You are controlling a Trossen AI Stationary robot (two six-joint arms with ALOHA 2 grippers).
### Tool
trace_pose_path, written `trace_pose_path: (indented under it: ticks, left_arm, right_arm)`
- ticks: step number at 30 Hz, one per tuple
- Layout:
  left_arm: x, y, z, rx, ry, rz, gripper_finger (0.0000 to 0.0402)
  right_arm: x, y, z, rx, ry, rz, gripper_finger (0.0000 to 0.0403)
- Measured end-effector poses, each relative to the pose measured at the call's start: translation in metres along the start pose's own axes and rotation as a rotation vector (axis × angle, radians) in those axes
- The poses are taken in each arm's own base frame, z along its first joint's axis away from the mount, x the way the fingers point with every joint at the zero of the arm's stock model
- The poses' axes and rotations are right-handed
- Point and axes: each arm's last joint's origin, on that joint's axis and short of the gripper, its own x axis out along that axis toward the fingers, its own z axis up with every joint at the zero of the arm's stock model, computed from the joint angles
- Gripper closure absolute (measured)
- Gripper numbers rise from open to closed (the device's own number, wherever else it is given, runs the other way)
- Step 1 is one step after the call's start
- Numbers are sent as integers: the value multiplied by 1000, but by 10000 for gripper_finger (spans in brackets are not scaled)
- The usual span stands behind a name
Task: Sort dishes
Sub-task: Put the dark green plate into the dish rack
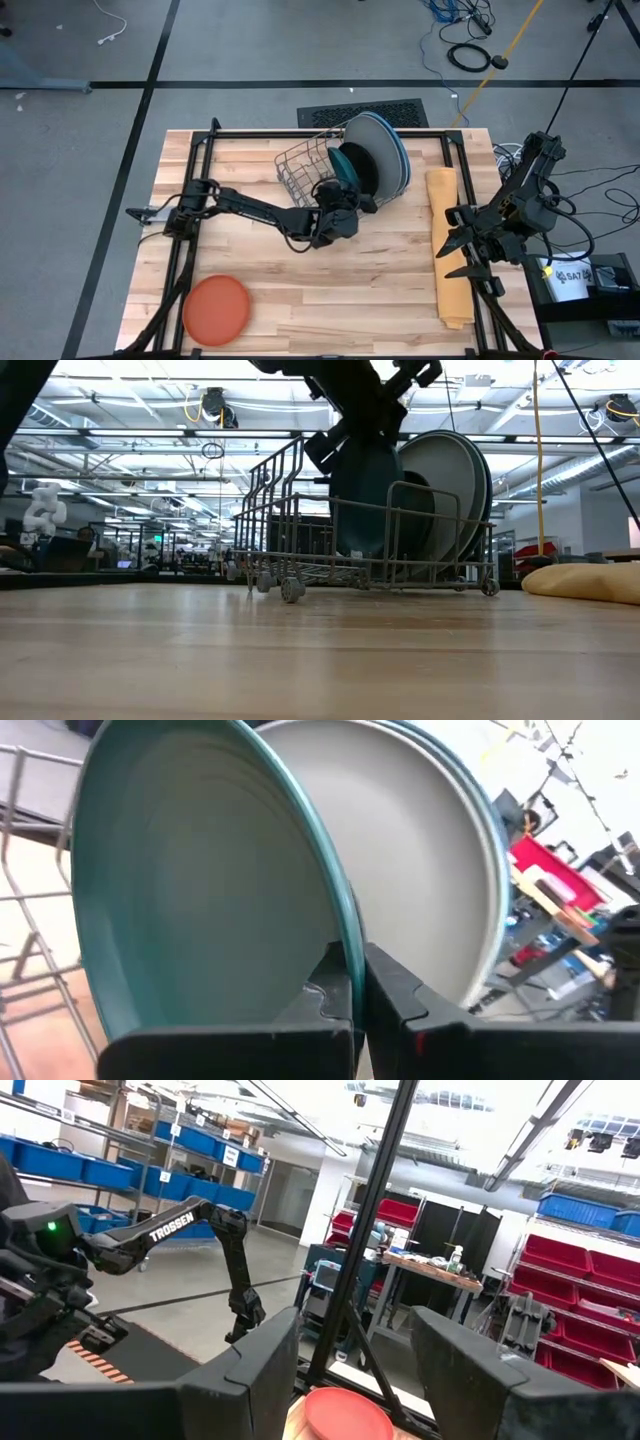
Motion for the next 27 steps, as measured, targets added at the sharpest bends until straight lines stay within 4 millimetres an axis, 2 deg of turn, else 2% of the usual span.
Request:
trace_pose_path:
  ticks: [7,11,20,27]
  left_arm:
    - [7,6,1,31,-5,37,400]
    - [11,11,0,-31,42,44,400]
    - [15,11,1,-51,63,35,399]
    - [21,12,2,-111,149,2,339]
  right_arm:
    - [0,0,0,0,0,-1,218]
    - [0,0,0,0,0,0,218]
    - [0,0,0,1,-2,-1,218]
    - [0,0,0,1,-2,-1,218]
